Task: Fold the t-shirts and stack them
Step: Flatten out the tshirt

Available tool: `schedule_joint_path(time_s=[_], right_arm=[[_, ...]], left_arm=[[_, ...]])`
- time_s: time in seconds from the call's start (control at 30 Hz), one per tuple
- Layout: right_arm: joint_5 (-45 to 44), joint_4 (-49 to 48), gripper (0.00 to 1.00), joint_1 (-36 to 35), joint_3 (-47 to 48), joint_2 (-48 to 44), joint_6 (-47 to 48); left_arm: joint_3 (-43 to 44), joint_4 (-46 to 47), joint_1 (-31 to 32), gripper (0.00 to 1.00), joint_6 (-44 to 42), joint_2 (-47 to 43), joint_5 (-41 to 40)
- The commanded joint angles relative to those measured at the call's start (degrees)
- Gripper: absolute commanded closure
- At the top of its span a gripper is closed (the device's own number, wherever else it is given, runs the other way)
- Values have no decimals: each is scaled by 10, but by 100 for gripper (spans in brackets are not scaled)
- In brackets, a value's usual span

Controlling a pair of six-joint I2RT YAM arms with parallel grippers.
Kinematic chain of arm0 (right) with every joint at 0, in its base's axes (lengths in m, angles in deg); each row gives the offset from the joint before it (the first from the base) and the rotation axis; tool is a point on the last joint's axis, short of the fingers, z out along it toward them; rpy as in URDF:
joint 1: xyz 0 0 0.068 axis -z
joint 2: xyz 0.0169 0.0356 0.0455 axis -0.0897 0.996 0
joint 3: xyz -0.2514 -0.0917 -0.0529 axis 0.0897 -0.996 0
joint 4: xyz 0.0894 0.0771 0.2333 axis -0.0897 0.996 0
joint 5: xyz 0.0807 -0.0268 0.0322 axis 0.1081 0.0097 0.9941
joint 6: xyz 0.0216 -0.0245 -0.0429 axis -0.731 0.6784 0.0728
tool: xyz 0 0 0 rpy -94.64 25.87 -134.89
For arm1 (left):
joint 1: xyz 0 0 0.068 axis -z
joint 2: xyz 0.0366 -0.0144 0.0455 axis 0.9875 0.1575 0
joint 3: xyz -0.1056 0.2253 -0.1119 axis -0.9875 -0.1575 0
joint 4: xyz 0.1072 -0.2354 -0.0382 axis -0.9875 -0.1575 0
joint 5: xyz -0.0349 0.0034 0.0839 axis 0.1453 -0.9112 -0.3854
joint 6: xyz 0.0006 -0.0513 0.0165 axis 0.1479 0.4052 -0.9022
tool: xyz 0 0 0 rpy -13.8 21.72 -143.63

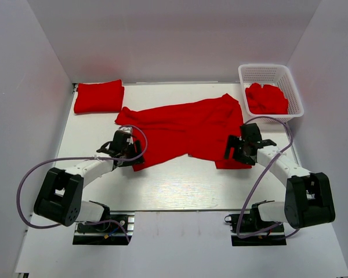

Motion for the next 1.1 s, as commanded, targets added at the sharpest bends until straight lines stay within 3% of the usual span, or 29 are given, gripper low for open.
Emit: schedule_joint_path(time_s=[0.0, 0.37, 0.5, 0.6, 0.63, 0.7, 1.07], right_arm=[[-44, 15, 10, 7, 4, -17, -23], [-112, 37, 10, 24, 14, -57, -31], [-126, 36, 10, 28, 10, -70, -31], [-134, 39, 10, 32, 4, -80, -36], [-136, 38, 10, 33, 2, -83, -38], [-137, 38, 10, 36, -2, -89, -39], [-163, 48, 10, 45, -13, -84, -57]], left_arm=[[-13, -23, 7, 27, 1, 37, -16], [-21, -92, 53, 28, 12, 36, -67], [0, -115, 83, 38, 12, 76, -85], [14, -137, 100, 64, 32, 114, -103], [14, -143, 100, 83, 37, 120, -103], [21, -151, 105, 100, 45, 127, -118], [27, -143, 110, 100, 52, -2, -125]])
